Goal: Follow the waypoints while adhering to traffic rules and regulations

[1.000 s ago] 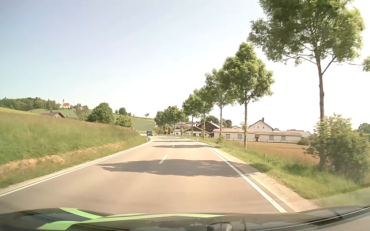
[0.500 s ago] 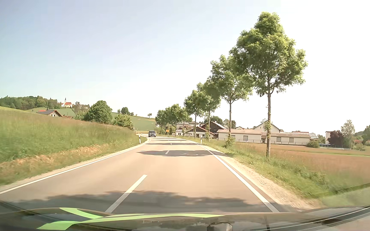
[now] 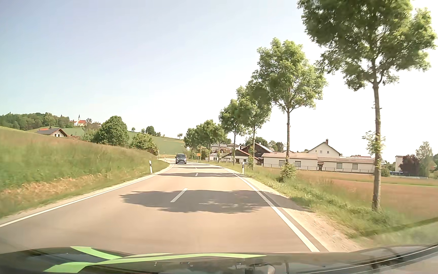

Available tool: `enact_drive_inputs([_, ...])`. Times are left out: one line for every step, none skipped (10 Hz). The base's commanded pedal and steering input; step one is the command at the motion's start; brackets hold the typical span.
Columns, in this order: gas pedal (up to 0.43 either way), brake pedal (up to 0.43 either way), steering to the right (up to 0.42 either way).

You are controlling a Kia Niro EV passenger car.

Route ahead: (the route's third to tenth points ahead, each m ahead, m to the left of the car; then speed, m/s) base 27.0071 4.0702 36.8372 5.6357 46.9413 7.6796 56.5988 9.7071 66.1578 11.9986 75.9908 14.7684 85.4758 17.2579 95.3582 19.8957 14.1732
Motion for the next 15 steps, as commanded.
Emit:
enact_drive_inputs([0.157,0.0,-0.012])
enact_drive_inputs([0.157,0.0,-0.013])
enact_drive_inputs([0.157,0.0,-0.014])
enact_drive_inputs([0.157,0.0,-0.016])
enact_drive_inputs([0.157,0.0,-0.018])
enact_drive_inputs([0.157,0.0,-0.019])
enact_drive_inputs([0.157,0.0,-0.022])
enact_drive_inputs([0.157,0.0,-0.028])
enact_drive_inputs([0.157,0.0,-0.032])
enact_drive_inputs([0.157,0.0,-0.033])
enact_drive_inputs([0.157,0.0,-0.035])
enact_drive_inputs([0.157,0.0,-0.035])
enact_drive_inputs([0.157,0.0,-0.035])
enact_drive_inputs([0.157,0.0,-0.035])
enact_drive_inputs([0.157,0.0,-0.035])
